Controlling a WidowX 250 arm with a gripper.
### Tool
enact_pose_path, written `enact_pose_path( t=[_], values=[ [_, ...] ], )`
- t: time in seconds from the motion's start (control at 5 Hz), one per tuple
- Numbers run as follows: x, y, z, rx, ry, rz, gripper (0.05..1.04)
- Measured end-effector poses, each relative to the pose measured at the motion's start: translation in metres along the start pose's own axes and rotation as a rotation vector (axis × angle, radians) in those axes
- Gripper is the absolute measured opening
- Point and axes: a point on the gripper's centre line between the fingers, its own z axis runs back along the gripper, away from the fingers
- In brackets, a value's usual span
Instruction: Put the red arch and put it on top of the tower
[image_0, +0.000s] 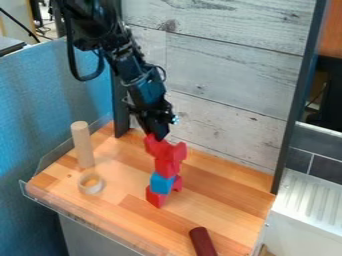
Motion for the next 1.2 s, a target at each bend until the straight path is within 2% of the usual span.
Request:
enact_pose_path(
  t=[0.2, 0.4, 0.6, 0.8, 1.0, 1.2],
  values=[
    [-0.003, -0.002, -0.002, -0.009, 0.005, 0.001, 0.226],
    [-0.001, -0.003, -0.002, -0.015, -0.004, -0.001, 0.391],
    [0.000, -0.004, -0.004, -0.023, -0.020, -0.006, 0.699],
    [0.001, -0.008, -0.004, -0.044, -0.026, -0.015, 0.958],
    [0.007, -0.009, 0.010, -0.076, -0.053, -0.008, 1.006],
    [0.023, -0.003, 0.048, -0.080, -0.122, 0.007, 1.001]
  ],
)
